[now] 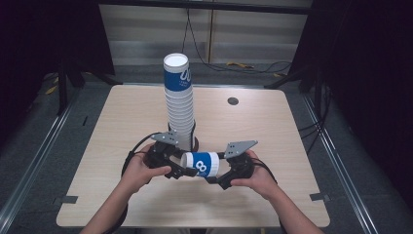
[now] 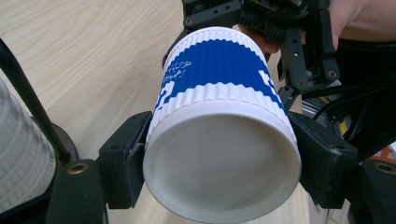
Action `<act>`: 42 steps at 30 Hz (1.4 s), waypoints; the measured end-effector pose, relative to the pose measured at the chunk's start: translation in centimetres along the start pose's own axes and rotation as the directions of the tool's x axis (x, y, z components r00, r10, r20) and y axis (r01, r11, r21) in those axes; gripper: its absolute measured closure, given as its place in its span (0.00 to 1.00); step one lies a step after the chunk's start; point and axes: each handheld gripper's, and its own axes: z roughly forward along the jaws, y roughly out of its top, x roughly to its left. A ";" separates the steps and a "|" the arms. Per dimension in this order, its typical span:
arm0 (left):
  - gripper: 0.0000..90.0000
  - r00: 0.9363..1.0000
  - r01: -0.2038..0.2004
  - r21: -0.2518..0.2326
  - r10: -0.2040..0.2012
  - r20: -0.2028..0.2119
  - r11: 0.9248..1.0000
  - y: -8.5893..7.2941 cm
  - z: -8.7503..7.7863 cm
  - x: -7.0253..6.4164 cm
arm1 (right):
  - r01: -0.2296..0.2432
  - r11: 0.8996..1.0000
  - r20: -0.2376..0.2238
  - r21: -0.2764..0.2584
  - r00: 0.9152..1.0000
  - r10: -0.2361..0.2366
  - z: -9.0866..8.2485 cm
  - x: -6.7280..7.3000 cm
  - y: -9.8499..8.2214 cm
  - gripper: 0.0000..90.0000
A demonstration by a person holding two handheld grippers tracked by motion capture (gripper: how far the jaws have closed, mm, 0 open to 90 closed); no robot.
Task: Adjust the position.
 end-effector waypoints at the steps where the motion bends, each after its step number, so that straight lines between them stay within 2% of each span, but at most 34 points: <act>1: 0.30 1.000 0.004 0.002 -0.004 0.008 1.000 0.0 0.1 0.0 | 0.012 1.000 0.005 0.003 1.000 -0.012 0.0 0.0 0.0 0.12; 11: 0.31 1.000 0.006 0.019 -0.007 0.022 1.000 -0.1 0.2 0.0 | 0.048 0.999 -0.016 -0.013 0.999 -0.049 0.2 0.4 0.0 0.17; 13: 0.31 1.000 0.009 0.021 -0.010 0.020 1.000 0.0 0.1 0.0 | 0.050 0.999 -0.014 -0.013 0.999 -0.050 0.2 0.4 0.0 0.17; 16: 0.30 1.000 0.006 0.007 -0.006 0.011 1.000 0.1 0.1 -0.1 | 0.027 0.999 -0.008 -0.017 1.000 -0.028 0.0 0.3 0.0 0.18; 19: 0.30 0.999 -0.042 0.027 0.043 -0.016 0.999 0.1 0.0 -0.2 | 0.028 1.000 -0.008 -0.013 1.000 -0.028 -0.1 0.3 0.1 0.19; 24: 0.26 0.993 -0.092 0.084 0.097 -0.061 0.992 0.2 0.2 -0.4 | 0.017 1.000 0.001 0.001 1.000 -0.017 -0.4 0.0 0.0 0.19; 27: 0.25 0.993 -0.100 0.092 0.106 -0.059 0.991 0.2 0.4 -0.4 | 0.009 1.000 -0.002 0.010 1.000 -0.009 -0.5 -0.1 -0.2 0.20; 34: 0.23 0.984 -0.139 0.147 0.153 -0.093 0.979 0.3 0.5 -0.8 | 0.011 0.999 0.007 0.034 1.000 -0.011 -0.5 -0.2 -0.3 0.21; 36: 0.23 0.981 -0.154 0.174 0.172 -0.094 0.973 0.4 0.5 -0.9 | 0.008 0.999 0.007 0.035 1.000 -0.008 -0.5 -0.2 -0.4 0.21; 37: 0.23 0.980 -0.150 0.167 0.169 -0.102 0.974 0.4 0.6 -1.0 | 0.007 0.999 0.010 0.039 1.000 -0.008 -0.6 -0.3 -0.4 0.21; 38: 0.23 0.979 -0.159 0.179 0.178 -0.100 0.971 0.4 0.6 -1.0 | 0.005 0.999 0.011 0.040 1.000 -0.005 -0.6 -0.3 -0.4 0.22; 40: 0.23 0.981 -0.148 0.176 0.167 -0.101 0.973 0.4 0.7 -1.0 | 0.010 0.999 0.011 0.042 1.000 -0.011 -0.6 -0.2 -0.4 0.22; 42: 0.23 0.981 -0.148 0.184 0.168 -0.096 0.972 0.3 0.8 -1.0 | 0.010 0.999 0.010 0.044 1.000 -0.011 -0.5 -0.3 -0.4 0.22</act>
